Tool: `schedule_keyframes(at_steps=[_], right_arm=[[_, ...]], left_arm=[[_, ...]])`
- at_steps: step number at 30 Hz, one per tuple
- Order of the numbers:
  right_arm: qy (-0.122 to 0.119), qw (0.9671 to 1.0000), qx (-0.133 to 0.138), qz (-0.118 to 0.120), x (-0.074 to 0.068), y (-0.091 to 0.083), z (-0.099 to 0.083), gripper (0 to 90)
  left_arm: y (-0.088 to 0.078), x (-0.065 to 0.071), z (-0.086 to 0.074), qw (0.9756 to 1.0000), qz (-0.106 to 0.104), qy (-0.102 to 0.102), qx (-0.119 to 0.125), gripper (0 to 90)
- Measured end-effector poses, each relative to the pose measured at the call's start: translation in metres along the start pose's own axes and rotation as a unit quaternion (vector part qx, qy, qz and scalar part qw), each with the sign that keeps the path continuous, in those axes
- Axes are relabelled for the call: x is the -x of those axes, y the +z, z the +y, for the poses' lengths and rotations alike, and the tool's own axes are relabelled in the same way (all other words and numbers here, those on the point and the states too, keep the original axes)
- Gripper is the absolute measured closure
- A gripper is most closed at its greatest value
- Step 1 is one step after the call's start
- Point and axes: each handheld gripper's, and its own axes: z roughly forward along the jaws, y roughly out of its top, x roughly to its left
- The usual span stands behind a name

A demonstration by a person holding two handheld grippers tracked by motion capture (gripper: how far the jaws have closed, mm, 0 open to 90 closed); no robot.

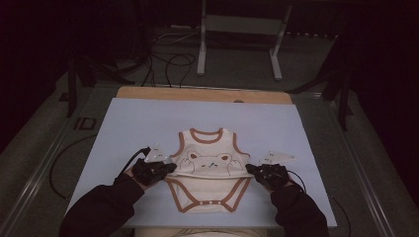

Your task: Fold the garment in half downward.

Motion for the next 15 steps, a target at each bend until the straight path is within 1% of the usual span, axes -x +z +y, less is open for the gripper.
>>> schedule_keyframes(at_steps=[2,4,8,10,12,13,15], right_arm=[[-0.005,1.0000,-0.004,0.000,-0.005,-0.001,-0.004,90.0],[-0.008,0.9999,-0.006,-0.001,-0.007,-0.002,-0.005,90.0],[-0.007,0.9999,-0.010,0.003,-0.011,-0.005,-0.010,90.0],[-0.007,0.9999,-0.010,0.003,-0.011,-0.005,-0.010,90.0],[-0.006,0.9999,-0.013,0.005,-0.013,-0.006,-0.014,90.0],[-0.004,0.9999,-0.014,0.006,-0.015,-0.006,-0.016,90.0],[-0.004,0.9998,-0.015,0.008,-0.016,-0.006,-0.018,89.9]], left_arm=[[-0.001,0.002,-0.002,1.0000,-0.002,0.000,0.000,89.7],[-0.001,0.004,-0.005,1.0000,-0.003,0.000,-0.003,89.7],[-0.001,0.008,-0.012,1.0000,-0.008,-0.005,-0.003,89.7],[-0.001,0.008,-0.013,0.9999,-0.009,-0.006,-0.002,89.7],[0.000,0.011,-0.019,0.9998,-0.013,-0.011,-0.002,89.7],[0.000,0.012,-0.020,0.9998,-0.015,-0.009,-0.006,89.7],[0.000,0.014,-0.023,0.9998,-0.015,-0.011,-0.003,89.6]])
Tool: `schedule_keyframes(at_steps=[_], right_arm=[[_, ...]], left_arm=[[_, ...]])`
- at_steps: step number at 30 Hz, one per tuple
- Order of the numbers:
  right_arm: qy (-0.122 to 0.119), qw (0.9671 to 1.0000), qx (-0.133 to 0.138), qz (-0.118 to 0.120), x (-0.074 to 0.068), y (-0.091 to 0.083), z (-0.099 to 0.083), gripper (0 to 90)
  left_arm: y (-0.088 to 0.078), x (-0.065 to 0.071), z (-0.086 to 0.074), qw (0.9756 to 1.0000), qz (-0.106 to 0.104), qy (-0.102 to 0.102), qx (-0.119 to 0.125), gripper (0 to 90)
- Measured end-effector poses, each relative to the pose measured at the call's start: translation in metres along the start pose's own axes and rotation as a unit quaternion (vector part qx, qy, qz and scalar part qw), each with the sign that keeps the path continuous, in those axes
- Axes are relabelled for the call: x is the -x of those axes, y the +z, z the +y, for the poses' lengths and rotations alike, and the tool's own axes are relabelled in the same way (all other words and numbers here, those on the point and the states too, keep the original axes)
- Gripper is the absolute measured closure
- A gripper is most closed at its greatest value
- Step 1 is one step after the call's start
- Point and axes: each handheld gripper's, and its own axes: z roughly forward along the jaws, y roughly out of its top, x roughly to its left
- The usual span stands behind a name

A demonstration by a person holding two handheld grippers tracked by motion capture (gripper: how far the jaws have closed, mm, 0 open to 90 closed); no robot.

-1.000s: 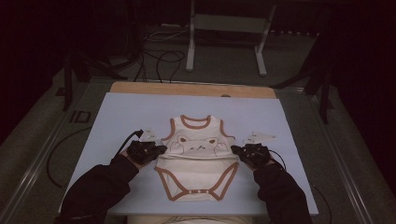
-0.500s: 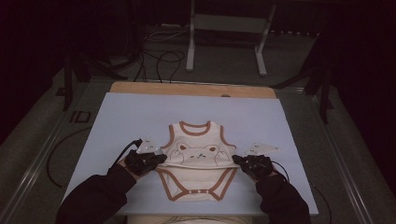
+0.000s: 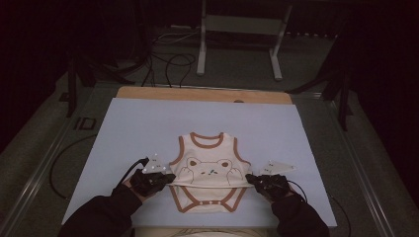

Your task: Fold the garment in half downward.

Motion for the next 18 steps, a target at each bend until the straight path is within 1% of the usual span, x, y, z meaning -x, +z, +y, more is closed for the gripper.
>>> schedule_keyframes(at_steps=[7,9,11,14,15,18], right_arm=[[0.003,0.9999,-0.010,0.003,-0.006,0.000,-0.009,89.9],[0.004,0.9999,-0.014,0.005,-0.007,0.000,-0.011,89.9],[0.002,0.9999,-0.016,0.005,-0.009,-0.001,-0.014,89.9],[0.007,0.9998,-0.016,0.006,-0.009,-0.001,-0.017,89.9],[0.007,0.9998,-0.019,0.005,-0.010,-0.001,-0.018,89.8],[0.007,0.9997,-0.022,0.008,-0.010,0.000,-0.021,89.8]], left_arm=[[-0.003,0.007,-0.006,1.0000,-0.004,0.000,0.002,89.6],[-0.002,0.009,-0.008,1.0000,-0.005,-0.004,-0.002,89.7],[-0.001,0.011,-0.010,1.0000,-0.004,-0.003,-0.005,89.6],[0.001,0.014,-0.015,0.9999,-0.004,-0.001,-0.010,89.6],[0.002,0.015,-0.016,0.9999,-0.005,-0.004,-0.009,89.6],[0.005,0.018,-0.022,0.9999,-0.009,-0.005,-0.013,89.5]])
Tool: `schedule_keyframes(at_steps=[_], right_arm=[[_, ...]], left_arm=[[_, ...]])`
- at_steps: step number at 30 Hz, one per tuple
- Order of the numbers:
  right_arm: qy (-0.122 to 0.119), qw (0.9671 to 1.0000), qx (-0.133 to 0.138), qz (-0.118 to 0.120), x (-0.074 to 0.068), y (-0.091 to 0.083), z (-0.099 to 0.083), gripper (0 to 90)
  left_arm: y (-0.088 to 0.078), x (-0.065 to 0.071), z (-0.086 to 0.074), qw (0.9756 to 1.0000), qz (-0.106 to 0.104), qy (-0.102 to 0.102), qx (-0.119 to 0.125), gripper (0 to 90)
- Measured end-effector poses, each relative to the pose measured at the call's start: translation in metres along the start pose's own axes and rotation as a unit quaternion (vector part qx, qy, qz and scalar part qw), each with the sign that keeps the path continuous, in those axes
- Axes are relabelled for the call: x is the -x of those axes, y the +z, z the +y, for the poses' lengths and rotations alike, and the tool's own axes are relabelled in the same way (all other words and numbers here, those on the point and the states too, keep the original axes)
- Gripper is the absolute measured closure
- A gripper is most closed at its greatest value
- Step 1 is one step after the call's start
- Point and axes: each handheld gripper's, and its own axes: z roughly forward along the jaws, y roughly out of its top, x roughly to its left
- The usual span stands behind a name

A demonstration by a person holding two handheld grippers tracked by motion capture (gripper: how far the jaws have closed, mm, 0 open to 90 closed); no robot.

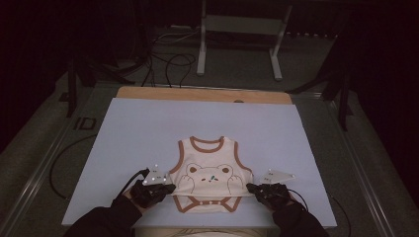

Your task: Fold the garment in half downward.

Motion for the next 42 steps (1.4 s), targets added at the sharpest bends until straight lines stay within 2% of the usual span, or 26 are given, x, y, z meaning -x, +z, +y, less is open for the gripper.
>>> schedule_keyframes(at_steps=[16,24,27,29,37,39,42], right_arm=[[0.002,0.9999,-0.011,0.012,-0.002,0.003,-0.011,89.6],[0.004,0.9996,-0.025,0.015,-0.002,0.007,-0.018,89.8],[0.008,0.9996,-0.022,0.016,-0.001,0.006,-0.021,89.8],[0.007,0.9996,-0.023,0.016,-0.002,0.006,-0.021,89.8],[0.007,0.9996,-0.022,0.018,-0.002,0.007,-0.022,89.1],[0.010,0.9995,-0.021,0.021,-0.002,0.007,-0.022,87.7],[0.009,0.9995,-0.020,0.023,-0.002,0.006,-0.021,84.2]], left_arm=[[0.005,0.002,-0.012,0.9999,-0.004,-0.013,-0.001,89.4],[0.011,0.001,-0.017,0.9999,-0.002,-0.008,-0.013,89.1],[0.013,0.000,-0.018,0.9998,-0.005,-0.008,-0.016,89.1],[0.013,0.001,-0.018,0.9998,-0.006,-0.012,-0.014,89.0],[0.013,0.001,-0.019,0.9999,-0.005,-0.003,-0.012,88.2],[0.013,0.002,-0.019,0.9999,-0.001,0.003,-0.011,84.3],[0.011,0.003,-0.017,0.9998,0.011,0.007,-0.014,73.1]])
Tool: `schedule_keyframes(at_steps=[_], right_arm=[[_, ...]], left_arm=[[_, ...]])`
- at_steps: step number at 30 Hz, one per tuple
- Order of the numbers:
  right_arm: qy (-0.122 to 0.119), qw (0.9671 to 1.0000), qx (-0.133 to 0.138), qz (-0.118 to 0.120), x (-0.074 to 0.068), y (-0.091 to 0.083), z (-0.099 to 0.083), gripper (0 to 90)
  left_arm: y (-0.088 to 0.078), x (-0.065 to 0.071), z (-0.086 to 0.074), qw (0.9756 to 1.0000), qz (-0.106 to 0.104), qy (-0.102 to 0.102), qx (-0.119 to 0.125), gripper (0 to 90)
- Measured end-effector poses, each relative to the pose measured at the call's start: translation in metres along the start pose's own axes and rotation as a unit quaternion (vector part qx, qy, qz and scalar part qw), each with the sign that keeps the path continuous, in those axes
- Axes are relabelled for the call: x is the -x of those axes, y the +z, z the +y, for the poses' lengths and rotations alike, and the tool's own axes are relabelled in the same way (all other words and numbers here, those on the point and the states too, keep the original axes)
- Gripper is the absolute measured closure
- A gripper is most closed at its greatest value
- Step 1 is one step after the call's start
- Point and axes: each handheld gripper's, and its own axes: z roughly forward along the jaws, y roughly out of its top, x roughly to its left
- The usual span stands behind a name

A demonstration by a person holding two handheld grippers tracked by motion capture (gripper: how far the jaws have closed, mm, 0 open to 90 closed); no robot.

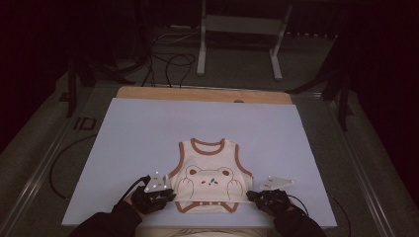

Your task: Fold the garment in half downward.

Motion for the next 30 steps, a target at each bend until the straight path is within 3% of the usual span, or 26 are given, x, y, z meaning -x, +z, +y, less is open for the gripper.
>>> schedule_keyframes(at_steps=[2,3,6,13,16,18,23,26,30], right_arm=[[-0.002,1.0000,0.001,-0.001,0.000,-0.001,0.000,82.5],[0.004,0.9999,0.014,0.002,0.001,-0.004,0.002,68.7],[0.002,0.9996,0.027,0.000,-0.001,-0.007,0.005,54.0],[0.001,0.9989,0.046,0.007,-0.001,-0.010,0.012,31.2],[0.006,0.9985,0.054,0.006,-0.001,-0.011,0.014,23.3],[0.007,0.9981,0.060,0.012,-0.001,-0.013,0.015,17.0],[0.011,0.9974,0.070,0.016,0.001,-0.019,0.019,11.5],[0.010,0.9970,0.075,0.017,0.002,-0.021,0.022,10.5],[-0.001,0.9968,0.079,0.012,0.004,-0.024,0.026,10.0]], left_arm=[[-0.001,0.000,0.001,1.0000,0.001,-0.006,0.003,66.2],[-0.003,-0.002,0.001,0.9999,-0.002,-0.011,0.007,61.0],[-0.007,-0.002,0.003,0.9998,-0.007,-0.011,0.013,55.8],[-0.014,-0.003,0.009,0.9995,-0.020,-0.005,0.025,33.2],[-0.016,-0.006,0.010,0.9985,-0.051,0.006,0.022,18.9],[-0.018,-0.007,0.010,0.9981,-0.055,0.004,0.028,15.2],[-0.022,-0.009,0.015,0.9974,-0.062,0.017,0.033,0.3],[-0.026,-0.010,0.019,0.9969,-0.062,0.030,0.037,0.0],[-0.030,-0.015,0.024,0.9969,-0.057,0.032,0.044,0.0]])
